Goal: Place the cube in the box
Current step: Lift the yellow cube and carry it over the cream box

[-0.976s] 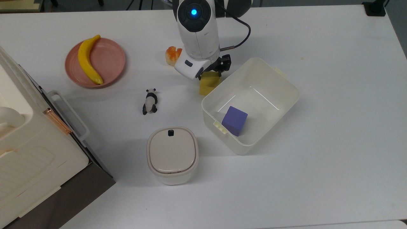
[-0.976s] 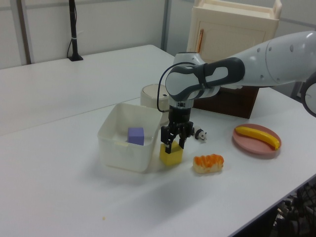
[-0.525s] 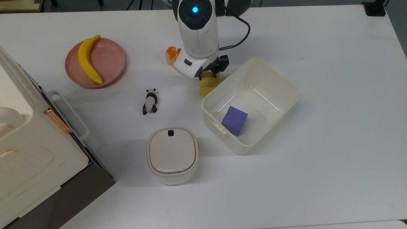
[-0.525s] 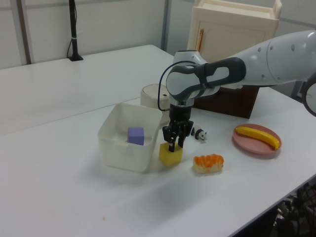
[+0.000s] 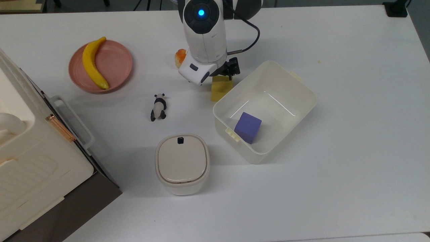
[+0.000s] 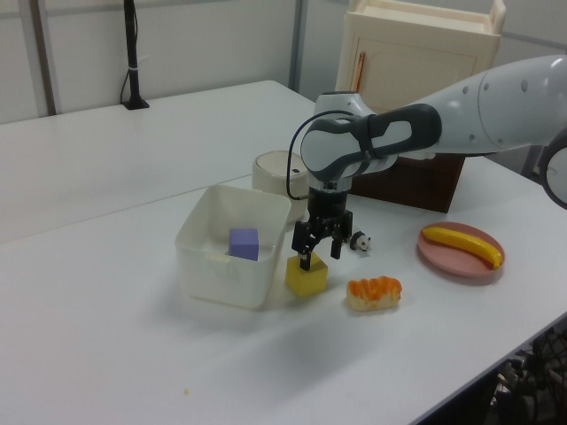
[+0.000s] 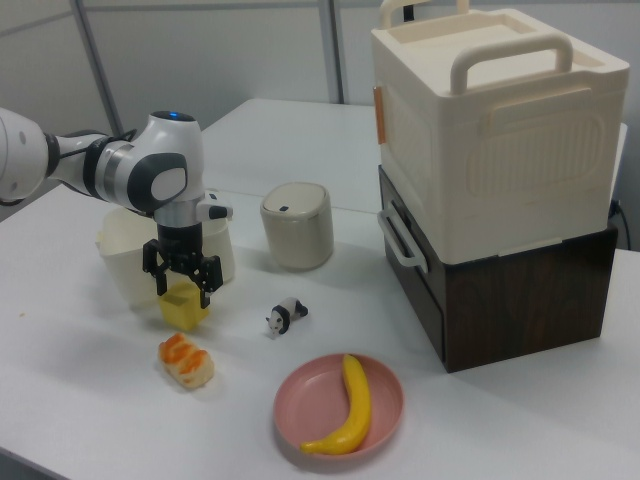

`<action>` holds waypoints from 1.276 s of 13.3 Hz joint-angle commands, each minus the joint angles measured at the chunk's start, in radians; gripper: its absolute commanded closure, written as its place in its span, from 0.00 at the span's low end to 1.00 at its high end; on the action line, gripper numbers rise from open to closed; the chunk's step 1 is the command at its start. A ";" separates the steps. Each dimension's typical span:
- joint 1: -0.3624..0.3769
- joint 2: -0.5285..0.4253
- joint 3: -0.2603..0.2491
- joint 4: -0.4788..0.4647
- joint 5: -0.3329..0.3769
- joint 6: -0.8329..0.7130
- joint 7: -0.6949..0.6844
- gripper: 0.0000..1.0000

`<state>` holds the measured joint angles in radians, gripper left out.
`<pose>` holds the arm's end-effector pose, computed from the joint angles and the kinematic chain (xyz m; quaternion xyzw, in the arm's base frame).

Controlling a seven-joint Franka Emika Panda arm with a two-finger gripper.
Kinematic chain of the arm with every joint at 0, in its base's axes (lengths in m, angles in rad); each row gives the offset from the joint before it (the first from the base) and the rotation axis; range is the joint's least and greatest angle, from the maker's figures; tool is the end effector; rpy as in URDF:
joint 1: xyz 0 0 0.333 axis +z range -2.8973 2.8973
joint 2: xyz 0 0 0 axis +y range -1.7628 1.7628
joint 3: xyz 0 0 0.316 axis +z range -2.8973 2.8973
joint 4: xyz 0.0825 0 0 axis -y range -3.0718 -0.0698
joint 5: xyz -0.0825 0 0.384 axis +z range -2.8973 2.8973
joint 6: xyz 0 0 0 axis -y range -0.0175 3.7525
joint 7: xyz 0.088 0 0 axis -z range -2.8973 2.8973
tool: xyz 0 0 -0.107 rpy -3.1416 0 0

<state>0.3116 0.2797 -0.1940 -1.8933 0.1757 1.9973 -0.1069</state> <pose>0.5920 0.0859 0.3468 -0.9928 -0.0701 0.0842 0.0493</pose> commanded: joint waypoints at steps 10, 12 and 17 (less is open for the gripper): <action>0.063 0.075 0.001 -0.012 0.045 0.147 0.092 0.00; 0.058 0.059 -0.001 -0.012 0.031 0.126 0.060 0.57; -0.022 -0.083 -0.012 0.090 0.034 -0.207 -0.068 0.91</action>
<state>0.3250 0.2970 -0.1993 -1.8524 0.2087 1.9302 -0.1313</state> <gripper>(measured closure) 0.383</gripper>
